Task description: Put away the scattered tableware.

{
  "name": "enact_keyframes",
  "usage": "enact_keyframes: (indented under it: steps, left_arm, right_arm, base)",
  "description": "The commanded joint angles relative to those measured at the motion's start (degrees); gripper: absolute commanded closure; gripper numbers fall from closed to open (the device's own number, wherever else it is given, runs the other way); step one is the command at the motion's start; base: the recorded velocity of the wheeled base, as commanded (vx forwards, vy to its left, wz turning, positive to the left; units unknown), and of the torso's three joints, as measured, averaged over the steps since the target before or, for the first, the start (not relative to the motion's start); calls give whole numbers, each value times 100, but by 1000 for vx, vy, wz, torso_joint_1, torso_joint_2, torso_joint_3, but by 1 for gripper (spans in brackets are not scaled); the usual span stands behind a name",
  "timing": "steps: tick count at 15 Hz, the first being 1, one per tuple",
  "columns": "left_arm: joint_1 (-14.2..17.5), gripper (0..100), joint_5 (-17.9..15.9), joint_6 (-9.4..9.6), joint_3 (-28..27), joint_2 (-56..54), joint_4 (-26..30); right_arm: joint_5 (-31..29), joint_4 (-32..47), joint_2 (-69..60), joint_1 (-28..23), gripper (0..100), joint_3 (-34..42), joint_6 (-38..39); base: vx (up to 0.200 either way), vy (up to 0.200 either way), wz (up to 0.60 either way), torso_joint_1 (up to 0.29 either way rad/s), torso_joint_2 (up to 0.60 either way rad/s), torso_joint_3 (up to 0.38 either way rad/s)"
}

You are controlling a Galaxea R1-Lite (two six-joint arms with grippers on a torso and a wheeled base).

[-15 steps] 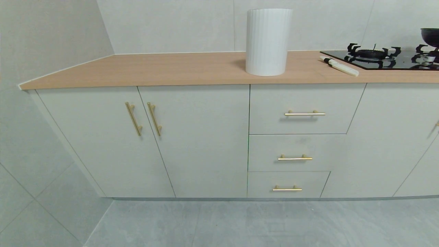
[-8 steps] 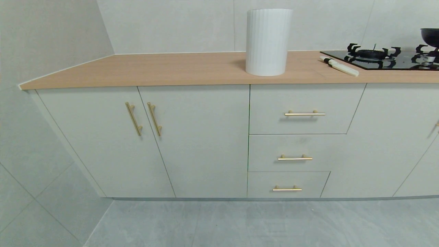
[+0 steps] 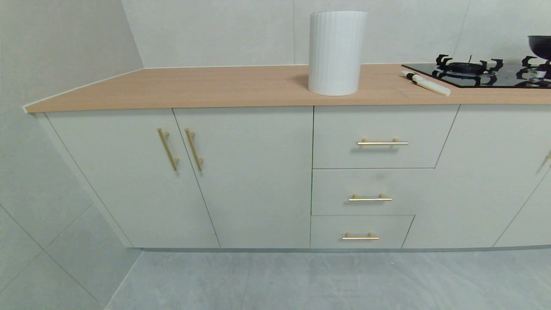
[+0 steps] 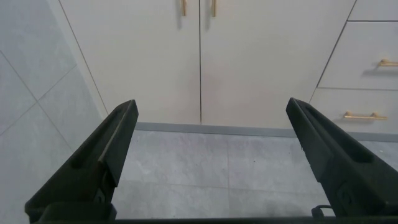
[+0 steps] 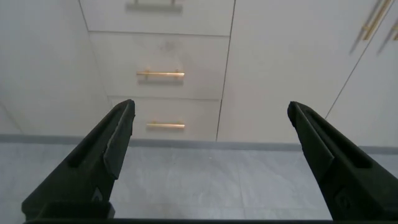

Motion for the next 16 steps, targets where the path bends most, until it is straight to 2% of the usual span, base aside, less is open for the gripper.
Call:
enact_keyframes:
  steps: [1,5,7,16]
  left_arm:
    - [4,0,2,-3,0,0,-2]
    - [4,0,2,-3,0,0,-2]
    - [4,0,2,-3,0,0,-2]
    - [4,0,-7,23,0,9,7]
  right_arm:
    - [7,1,16,5,0,29,12]
    - [77,10,51,5,0,29,170]
    - [218,405,33,5,0,12,135]
    - [297,274,16,5,0,29,240]
  base:
    - [0,0,0,0,0,0]
    - [0,0,0,0,0,0]
    - [0,0,0,0,0,0]
    - [0,0,0,0,0,0]
